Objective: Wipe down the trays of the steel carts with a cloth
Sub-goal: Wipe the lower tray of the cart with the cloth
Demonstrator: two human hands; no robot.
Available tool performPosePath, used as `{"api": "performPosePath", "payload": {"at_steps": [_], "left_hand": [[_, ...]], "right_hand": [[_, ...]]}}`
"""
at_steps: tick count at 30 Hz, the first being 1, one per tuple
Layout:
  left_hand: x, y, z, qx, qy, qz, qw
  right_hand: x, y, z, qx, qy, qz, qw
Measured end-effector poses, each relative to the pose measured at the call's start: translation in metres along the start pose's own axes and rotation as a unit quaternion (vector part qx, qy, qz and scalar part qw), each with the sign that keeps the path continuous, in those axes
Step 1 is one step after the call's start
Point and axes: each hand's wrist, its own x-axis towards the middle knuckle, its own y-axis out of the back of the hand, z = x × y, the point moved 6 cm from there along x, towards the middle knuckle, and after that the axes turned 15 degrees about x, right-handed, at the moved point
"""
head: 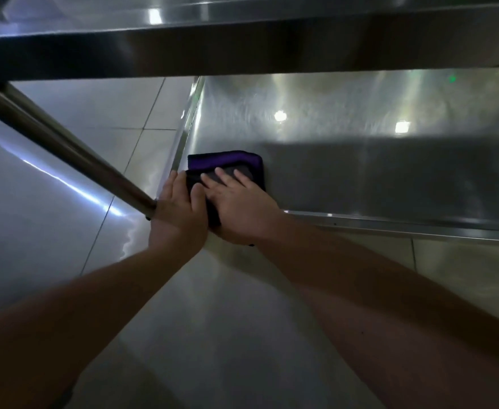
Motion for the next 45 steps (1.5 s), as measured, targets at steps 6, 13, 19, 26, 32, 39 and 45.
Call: {"api": "performPosePath", "payload": {"at_steps": [6,13,19,26,32,39,45], "left_hand": [[-0.007,-0.006,0.006,0.037,-0.024,0.004,0.999],[-0.029,-0.018,0.062,0.109,-0.133,0.005,0.985],[-0.070,-0.028,0.107,0.165,-0.152,-0.034,0.974],[-0.165,0.003,0.133,0.231,-0.190,-0.145,0.943],[-0.252,0.082,0.152,0.278,-0.123,-0.311,0.900],[-0.303,0.257,0.193,0.270,-0.064,-0.375,0.885],[-0.280,0.423,0.215,0.268,-0.081,-0.340,0.898]], "right_hand": [[-0.053,0.001,0.026,-0.042,-0.014,0.029,0.999],[-0.166,0.040,0.110,-0.079,-0.047,0.054,0.994],[-0.217,0.059,0.132,-0.041,-0.133,-0.027,0.990],[-0.286,0.095,0.078,0.060,-0.288,-0.099,0.951],[-0.392,0.163,-0.005,0.088,-0.349,-0.230,0.904],[-0.414,0.305,-0.120,0.120,-0.388,-0.270,0.873],[-0.330,0.438,-0.213,0.117,-0.357,-0.237,0.896]]}}
